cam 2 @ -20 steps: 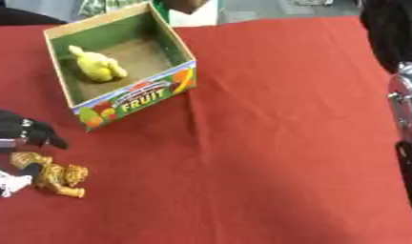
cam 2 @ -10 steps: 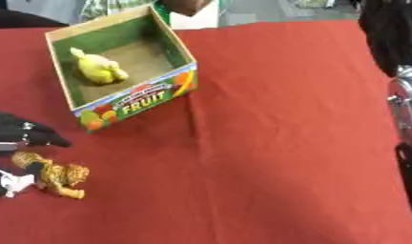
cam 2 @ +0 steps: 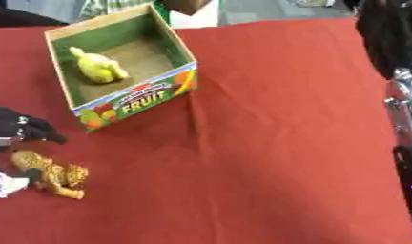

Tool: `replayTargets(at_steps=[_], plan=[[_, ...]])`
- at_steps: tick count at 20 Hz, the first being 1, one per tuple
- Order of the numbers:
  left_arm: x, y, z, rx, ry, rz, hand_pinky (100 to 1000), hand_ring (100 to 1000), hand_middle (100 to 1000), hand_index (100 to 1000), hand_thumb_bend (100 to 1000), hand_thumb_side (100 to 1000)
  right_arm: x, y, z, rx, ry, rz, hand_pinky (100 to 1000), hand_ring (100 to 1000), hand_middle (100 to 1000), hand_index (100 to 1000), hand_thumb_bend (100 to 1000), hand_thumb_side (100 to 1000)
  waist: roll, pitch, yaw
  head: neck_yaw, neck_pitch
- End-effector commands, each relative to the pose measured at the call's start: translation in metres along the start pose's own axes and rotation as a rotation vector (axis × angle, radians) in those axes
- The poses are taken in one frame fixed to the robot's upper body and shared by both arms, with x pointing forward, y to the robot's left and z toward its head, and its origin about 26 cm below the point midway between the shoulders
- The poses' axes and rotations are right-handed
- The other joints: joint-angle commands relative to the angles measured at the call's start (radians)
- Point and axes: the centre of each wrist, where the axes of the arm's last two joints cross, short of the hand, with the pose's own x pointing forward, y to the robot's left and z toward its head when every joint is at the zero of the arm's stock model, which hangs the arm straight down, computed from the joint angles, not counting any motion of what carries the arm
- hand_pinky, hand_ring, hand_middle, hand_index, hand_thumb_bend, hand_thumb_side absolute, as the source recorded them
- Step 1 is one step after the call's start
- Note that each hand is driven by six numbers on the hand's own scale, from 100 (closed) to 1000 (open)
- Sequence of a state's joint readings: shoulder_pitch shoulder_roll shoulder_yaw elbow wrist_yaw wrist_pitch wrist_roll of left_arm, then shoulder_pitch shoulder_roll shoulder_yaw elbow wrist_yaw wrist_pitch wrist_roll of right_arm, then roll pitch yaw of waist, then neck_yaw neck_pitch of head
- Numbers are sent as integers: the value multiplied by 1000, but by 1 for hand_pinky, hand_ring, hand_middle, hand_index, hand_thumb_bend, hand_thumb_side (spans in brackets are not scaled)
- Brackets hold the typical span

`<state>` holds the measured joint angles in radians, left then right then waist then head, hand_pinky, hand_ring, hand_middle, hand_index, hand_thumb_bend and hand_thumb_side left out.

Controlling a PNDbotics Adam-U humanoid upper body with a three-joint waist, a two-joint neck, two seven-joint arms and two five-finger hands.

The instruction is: Pick up objects on the table and place them in the box.

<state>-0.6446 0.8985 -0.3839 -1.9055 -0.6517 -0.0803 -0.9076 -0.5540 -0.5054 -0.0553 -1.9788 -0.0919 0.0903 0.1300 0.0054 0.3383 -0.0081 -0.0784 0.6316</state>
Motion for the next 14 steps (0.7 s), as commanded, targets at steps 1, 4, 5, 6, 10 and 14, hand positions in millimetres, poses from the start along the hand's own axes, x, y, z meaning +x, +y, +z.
replayTargets(at_steps=[1, 4, 5, 6, 10, 14], plan=[[-5, 16, 21, 48, 50, -37, 580, 826, 854, 963, 436, 626, 8, -5, -2, 2, -23, 34, 938, 808, 702, 855, 100, 1000, 3, -19, 2, -5, -10], [-5, 18, 25, 58, 54, -39, 584, 826, 849, 960, 558, 688, 8, -5, -1, 4, -22, 35, 938, 808, 701, 855, 100, 1000, 3, -19, 3, -6, -10], [-5, 20, 27, 67, 60, -43, 584, 826, 849, 958, 563, 690, 8, -5, -1, 5, -20, 35, 938, 808, 701, 855, 100, 1000, 3, -19, 4, -7, -11], [-5, 21, 29, 71, 63, -45, 584, 824, 846, 952, 569, 691, 7, -5, -1, 6, -19, 35, 939, 808, 701, 855, 100, 1000, 3, -18, 4, -7, -11], [-4, 21, 31, 74, 66, -50, 583, 823, 844, 948, 570, 689, 7, -5, -1, 8, -17, 36, 939, 808, 701, 855, 100, 1000, 3, -18, 4, -8, -12], [-4, 9, 17, 20, 51, -47, 566, 801, 809, 918, 531, 641, 7, -4, -1, 7, -19, 29, 940, 808, 700, 856, 100, 1000, -1, -17, -1, 0, -16]])
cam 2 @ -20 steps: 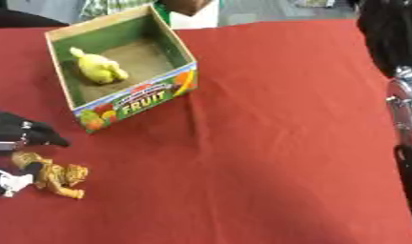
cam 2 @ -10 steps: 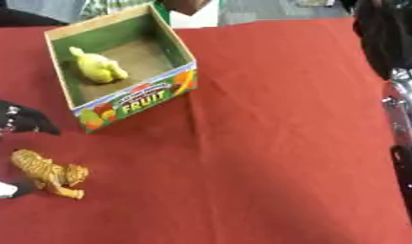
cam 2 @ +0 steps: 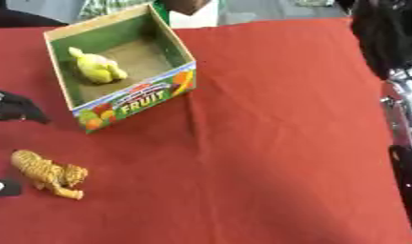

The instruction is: Pick up objects on the table and place them in the box.

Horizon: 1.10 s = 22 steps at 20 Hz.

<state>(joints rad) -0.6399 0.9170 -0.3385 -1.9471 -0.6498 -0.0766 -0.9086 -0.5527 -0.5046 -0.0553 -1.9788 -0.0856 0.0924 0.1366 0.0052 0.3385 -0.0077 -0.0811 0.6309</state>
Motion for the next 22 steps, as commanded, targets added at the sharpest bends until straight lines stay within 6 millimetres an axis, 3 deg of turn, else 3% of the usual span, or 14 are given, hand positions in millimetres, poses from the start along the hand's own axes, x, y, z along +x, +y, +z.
replayTargets(at_steps=[1, 13, 17, 22], plan=[[-4, -2, -1, -32, 25, -30, 566, 801, 809, 918, 531, 641, 7, -4, -2, 1, -23, 23, 940, 808, 700, 856, 100, 1000, -1, -17, -2, 3, -15], [-6, -21, -32, -132, 15, -76, 539, 787, 784, 886, 461, 573, 6, -3, -1, -1, -21, 17, 943, 808, 700, 856, 100, 1000, -4, -12, -8, 8, -18], [-6, -23, -40, -146, 24, -98, 520, 770, 754, 843, 368, 544, 5, -3, 0, -2, -16, 15, 943, 808, 699, 856, 100, 1000, -5, -12, -10, 9, -18], [-4, -18, -41, -121, 33, -87, 436, 683, 627, 720, 162, 510, 4, -4, 1, -8, -10, 17, 944, 808, 699, 857, 100, 1000, -6, -12, -9, 8, -17]])
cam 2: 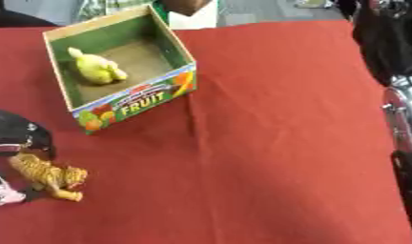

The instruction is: Pick up objects on the table and place them in the box.

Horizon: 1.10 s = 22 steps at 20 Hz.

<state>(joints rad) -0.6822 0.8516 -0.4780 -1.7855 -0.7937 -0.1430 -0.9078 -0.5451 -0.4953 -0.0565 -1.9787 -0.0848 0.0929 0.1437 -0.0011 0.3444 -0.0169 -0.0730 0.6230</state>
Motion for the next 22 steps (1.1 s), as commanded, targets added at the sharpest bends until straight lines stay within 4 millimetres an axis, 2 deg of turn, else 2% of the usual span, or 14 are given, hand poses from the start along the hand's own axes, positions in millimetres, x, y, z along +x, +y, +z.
replayTargets(at_steps=[1, 2, 5, 6, 7, 8, 10, 14, 18, 22], plan=[[-3, 10, 9, 35, 32, -2, 431, 678, 619, 712, 141, 502, 6, -6, -1, -12, -16, 26, 944, 808, 699, 857, 100, 1000, 1, -17, 1, -1, -9], [-3, 12, 10, 43, 33, 6, 413, 654, 589, 683, 100, 491, 5, -6, -1, -13, -14, 27, 944, 808, 699, 857, 100, 1000, 1, -17, 1, -1, -8], [0, 18, 15, 75, 37, 32, 375, 613, 547, 633, 100, 414, 5, -6, 0, -16, -10, 29, 944, 808, 699, 857, 100, 1000, 0, -17, 2, -5, -7], [1, 20, 17, 86, 39, 40, 359, 596, 530, 600, 100, 340, 5, -6, 0, -16, -9, 29, 944, 808, 699, 857, 100, 1000, 0, -17, 2, -7, -7], [2, 22, 20, 97, 40, 48, 349, 587, 523, 584, 100, 310, 5, -6, 0, -17, -8, 30, 944, 808, 699, 857, 100, 1000, 0, -17, 2, -9, -6], [3, 25, 23, 112, 44, 54, 315, 557, 498, 525, 100, 269, 5, -6, 0, -18, -8, 30, 944, 808, 699, 857, 100, 1000, 0, -18, 3, -10, -6], [6, 32, 31, 151, 55, 62, 260, 495, 432, 442, 100, 286, 5, -7, 0, -20, -8, 31, 944, 808, 698, 857, 100, 1000, 1, -18, 5, -11, -5], [12, 45, 52, 237, 85, 58, 189, 418, 312, 332, 100, 316, 5, -7, 0, -22, -5, 30, 945, 808, 698, 857, 100, 1000, 5, -18, 9, -13, -8], [10, 51, 65, 300, 125, 34, 137, 356, 222, 268, 100, 337, 4, -7, 1, -21, 1, 30, 946, 808, 697, 858, 100, 1000, 10, -19, 14, -13, -8], [5, 55, 72, 344, 143, 25, 113, 320, 177, 229, 100, 317, 4, -6, 2, -16, 6, 31, 947, 808, 697, 858, 100, 1000, 15, -20, 21, -14, -10]])
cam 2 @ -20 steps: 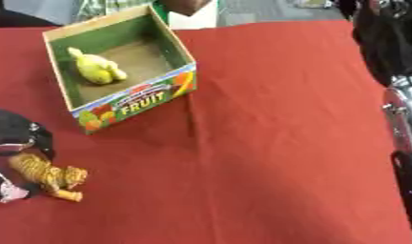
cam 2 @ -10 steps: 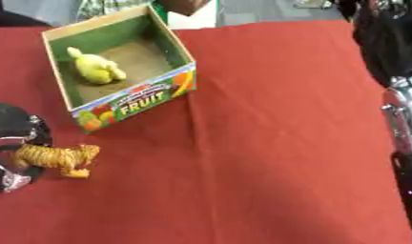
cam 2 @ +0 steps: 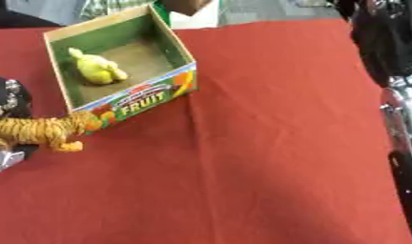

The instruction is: Pick up objects on the table and place them in the box.

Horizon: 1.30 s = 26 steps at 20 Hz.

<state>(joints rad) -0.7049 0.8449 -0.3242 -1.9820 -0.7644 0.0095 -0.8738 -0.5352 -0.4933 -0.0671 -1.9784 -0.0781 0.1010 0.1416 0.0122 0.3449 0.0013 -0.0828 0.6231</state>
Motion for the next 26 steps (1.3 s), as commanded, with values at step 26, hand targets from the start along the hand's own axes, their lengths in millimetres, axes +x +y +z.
replayTargets(at_steps=[26], plan=[[-8, 98, 9, 432, 54, 45, 118, 297, 149, 208, 100, 343, 23, 11, -22, 116, -96, -12, 946, 808, 696, 858, 100, 1000, 42, -18, 9, 67, -27]])
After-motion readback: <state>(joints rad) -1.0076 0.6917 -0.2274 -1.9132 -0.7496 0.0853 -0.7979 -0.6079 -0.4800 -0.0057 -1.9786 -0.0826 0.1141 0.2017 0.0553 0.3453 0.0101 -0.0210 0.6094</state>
